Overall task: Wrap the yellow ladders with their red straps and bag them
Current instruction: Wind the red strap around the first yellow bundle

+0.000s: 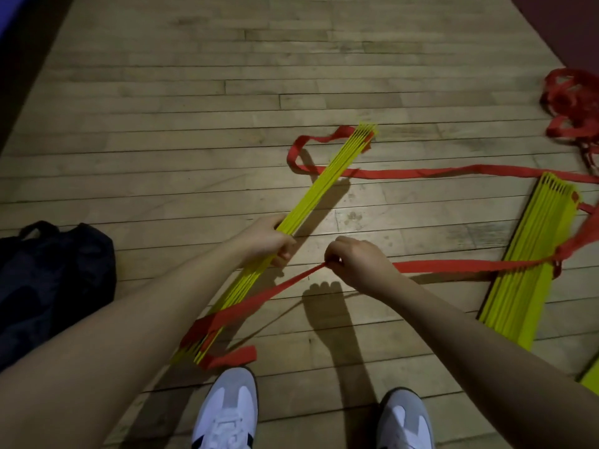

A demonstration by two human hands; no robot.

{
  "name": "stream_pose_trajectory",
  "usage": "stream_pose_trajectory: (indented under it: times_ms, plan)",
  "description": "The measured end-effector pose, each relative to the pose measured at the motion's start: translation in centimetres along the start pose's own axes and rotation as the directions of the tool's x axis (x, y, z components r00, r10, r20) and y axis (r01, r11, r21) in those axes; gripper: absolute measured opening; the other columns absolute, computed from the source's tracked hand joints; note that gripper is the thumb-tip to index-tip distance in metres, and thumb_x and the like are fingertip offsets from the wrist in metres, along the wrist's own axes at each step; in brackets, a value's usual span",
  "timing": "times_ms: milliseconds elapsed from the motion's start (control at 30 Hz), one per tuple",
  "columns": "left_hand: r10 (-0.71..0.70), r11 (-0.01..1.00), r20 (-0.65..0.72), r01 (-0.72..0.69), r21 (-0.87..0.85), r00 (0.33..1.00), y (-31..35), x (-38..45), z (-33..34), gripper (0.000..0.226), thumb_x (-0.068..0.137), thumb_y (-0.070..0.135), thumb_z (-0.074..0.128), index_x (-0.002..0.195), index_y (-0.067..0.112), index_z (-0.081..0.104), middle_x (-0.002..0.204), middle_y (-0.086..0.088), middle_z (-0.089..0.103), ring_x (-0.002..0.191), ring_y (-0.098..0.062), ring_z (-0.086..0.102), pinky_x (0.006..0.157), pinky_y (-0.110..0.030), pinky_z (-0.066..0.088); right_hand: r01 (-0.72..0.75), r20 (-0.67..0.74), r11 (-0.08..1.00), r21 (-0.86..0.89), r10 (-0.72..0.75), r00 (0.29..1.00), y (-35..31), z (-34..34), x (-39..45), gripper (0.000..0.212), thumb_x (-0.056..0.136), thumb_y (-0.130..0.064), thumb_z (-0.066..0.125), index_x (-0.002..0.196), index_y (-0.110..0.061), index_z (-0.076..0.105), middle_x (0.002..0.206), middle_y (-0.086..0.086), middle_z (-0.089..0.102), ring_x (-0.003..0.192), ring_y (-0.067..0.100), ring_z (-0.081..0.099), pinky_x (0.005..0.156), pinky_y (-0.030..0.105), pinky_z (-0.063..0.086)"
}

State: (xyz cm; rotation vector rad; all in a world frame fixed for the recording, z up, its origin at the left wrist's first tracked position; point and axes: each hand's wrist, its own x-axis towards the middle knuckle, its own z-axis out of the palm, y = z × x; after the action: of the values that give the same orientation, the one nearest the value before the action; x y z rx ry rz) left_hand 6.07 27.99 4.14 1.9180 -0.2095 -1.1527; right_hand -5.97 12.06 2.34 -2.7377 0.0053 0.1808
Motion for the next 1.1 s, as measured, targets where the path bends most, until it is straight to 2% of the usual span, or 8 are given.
stream_pose_trajectory:
  times_ms: [167, 333, 400, 533, 733, 867, 1000, 1100]
  plan:
    - [-0.026, 0.993, 0.172, 0.005, 0.121, 0.985, -0.3, -1.2, -0.6, 0.041, 0.09, 0.0, 0.053, 0.124, 0.022, 0.044, 0.096, -0.013, 0.062, 0.064, -0.016, 0.067, 0.055, -0.026, 0.055, -0.159, -0.222, 0.985, 0.061, 0.169, 0.96, 1.3, 0.0, 0.3, 0.01, 0.087, -0.016, 0.068, 0.088, -0.007, 0.064, 0.085, 0.005, 0.064, 0.077, 0.026, 0.06, 0.069, 0.035, 0.043]
    - [0.048, 0.892, 0.22, -0.141, 0.429, 0.974, -1.5, -1.3, -1.3, 0.056, 0.078, 0.054, 0.068, 0.126, 0.029, 0.052, 0.112, 0.003, 0.062, 0.094, -0.015, 0.062, 0.083, -0.028, 0.05, -0.182, -0.359, 0.981, 0.062, 0.192, 0.913, 1.5, -0.1, 1.0, 0.013, 0.079, -0.007, 0.073, 0.074, -0.009, 0.061, 0.074, 0.004, 0.062, 0.069, 0.03, 0.059, 0.07, 0.033, 0.029]
    - [0.051, 0.837, 0.242, -0.173, 0.519, 0.969, -1.9, -1.1, -1.3, 0.068, 0.074, 0.049, 0.076, 0.133, 0.03, 0.047, 0.119, 0.007, 0.059, 0.102, -0.015, 0.058, 0.09, -0.031, 0.047, -0.166, -0.355, 0.986, 0.01, 0.159, 0.921, 1.3, 0.4, 1.1, 0.013, 0.078, -0.009, 0.073, 0.074, -0.009, 0.061, 0.074, 0.003, 0.063, 0.072, 0.03, 0.059, 0.072, 0.03, 0.018]
    - [0.034, 0.816, 0.231, -0.161, 0.555, 0.972, -2.5, -0.6, -1.4, 0.054, 0.084, 0.021, 0.066, 0.134, 0.019, 0.047, 0.103, -0.009, 0.066, 0.066, -0.018, 0.065, 0.066, -0.036, 0.056, -0.15, -0.393, 0.985, -0.081, 0.107, 0.913, 0.9, 1.1, 0.9, 0.02, 0.077, -0.009, 0.076, 0.082, -0.009, 0.056, 0.07, 0.004, 0.061, 0.067, 0.03, 0.059, 0.071, 0.033, 0.019]
    - [0.015, 0.685, 0.239, -0.184, 0.705, 0.971, -2.6, -0.4, -1.8, 0.047, 0.087, 0.019, 0.06, 0.132, 0.02, 0.046, 0.115, -0.006, 0.06, 0.098, -0.024, 0.061, 0.085, -0.04, 0.054, -0.239, -0.262, 0.944, -0.225, 0.178, 0.949, 2.1, 1.2, 1.1, 0.057, 0.076, -0.021, 0.078, 0.126, -0.009, 0.054, 0.115, 0.017, 0.054, 0.106, 0.039, 0.051, 0.089, 0.048, 0.041]
    - [0.126, 0.561, 0.225, -0.256, 0.787, 0.966, -3.8, -0.6, -2.6, 0.051, 0.078, 0.035, 0.057, 0.128, 0.032, 0.048, 0.108, 0.001, 0.062, 0.096, -0.023, 0.059, 0.082, -0.041, 0.053, -0.149, -0.181, 0.929, -0.34, 0.091, 0.979, 3.1, 1.5, 0.9, 0.036, 0.074, -0.024, 0.08, 0.103, -0.01, 0.063, 0.119, 0.017, 0.06, 0.119, 0.039, 0.051, 0.109, 0.051, 0.027]
    - [0.257, 0.297, 0.188, -0.263, 0.918, 0.948, -4.5, -0.6, -2.3, 0.044, 0.089, 0.034, 0.056, 0.13, 0.025, 0.044, 0.114, 0.001, 0.061, 0.098, -0.022, 0.058, 0.08, -0.036, 0.052, 0.005, -0.21, 0.928, -0.374, -0.089, 0.974, 2.6, 1.5, 1.3, 0.022, 0.074, -0.019, 0.08, 0.082, -0.013, 0.06, 0.073, 0.005, 0.067, 0.078, 0.027, 0.067, 0.109, 0.048, 0.032]
    - [0.352, 0.266, 0.108, -0.211, 0.941, 0.93, -4.7, -0.6, -1.9, 0.052, 0.091, 0.034, 0.053, 0.137, 0.021, 0.033, 0.118, -0.002, 0.059, 0.099, -0.022, 0.059, 0.079, -0.036, 0.053, 0.076, -0.215, 0.94, -0.332, -0.154, 0.964, 2.2, 1.6, 1.3, 0.023, 0.072, -0.019, 0.083, 0.077, -0.013, 0.061, 0.065, 0.003, 0.064, 0.063, 0.023, 0.064, 0.1, 0.045, 0.043]
